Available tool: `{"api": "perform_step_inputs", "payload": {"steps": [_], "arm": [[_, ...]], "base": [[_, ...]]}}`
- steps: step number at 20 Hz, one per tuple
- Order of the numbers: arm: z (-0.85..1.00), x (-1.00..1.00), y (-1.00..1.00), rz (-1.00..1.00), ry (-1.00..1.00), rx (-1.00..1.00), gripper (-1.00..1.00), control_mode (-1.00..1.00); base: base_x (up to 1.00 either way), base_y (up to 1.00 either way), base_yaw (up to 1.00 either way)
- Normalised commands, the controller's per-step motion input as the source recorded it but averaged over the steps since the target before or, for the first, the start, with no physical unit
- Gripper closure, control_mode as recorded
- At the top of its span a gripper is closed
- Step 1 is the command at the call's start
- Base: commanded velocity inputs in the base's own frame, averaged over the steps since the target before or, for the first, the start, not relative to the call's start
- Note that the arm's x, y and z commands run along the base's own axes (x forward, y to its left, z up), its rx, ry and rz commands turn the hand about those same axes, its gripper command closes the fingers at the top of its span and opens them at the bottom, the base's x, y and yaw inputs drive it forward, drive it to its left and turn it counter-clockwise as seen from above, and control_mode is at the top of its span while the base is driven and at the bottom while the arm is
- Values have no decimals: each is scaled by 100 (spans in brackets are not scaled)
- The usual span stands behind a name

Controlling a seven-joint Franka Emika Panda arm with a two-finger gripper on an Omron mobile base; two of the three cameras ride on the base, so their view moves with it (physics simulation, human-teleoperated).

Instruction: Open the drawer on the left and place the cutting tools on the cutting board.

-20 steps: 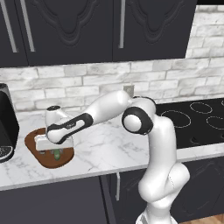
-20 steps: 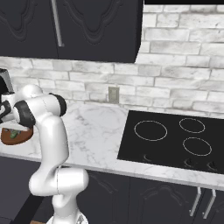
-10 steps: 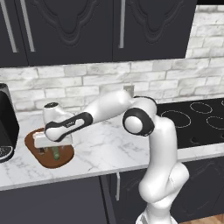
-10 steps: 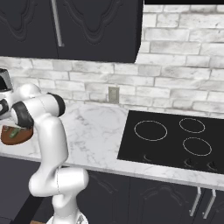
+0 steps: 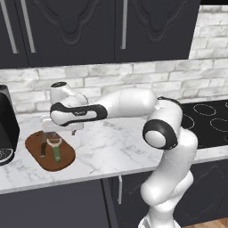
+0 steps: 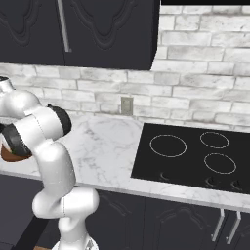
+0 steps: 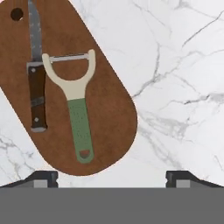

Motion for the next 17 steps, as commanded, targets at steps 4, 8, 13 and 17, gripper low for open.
{"api": "perform_step_inputs", "payload": {"steps": [4,8,13,17], "arm": [[77,-47,-96,0,0,0,-100,-100],[62,-54,-100,0,0,0,-100,-100],[44,-46,-95,0,0,0,-100,-100],[31,-30,-92,0,5,0,-100,-100]], "base": [[0,0,0],[0,0,0],[0,0,0],[0,0,0]]}}
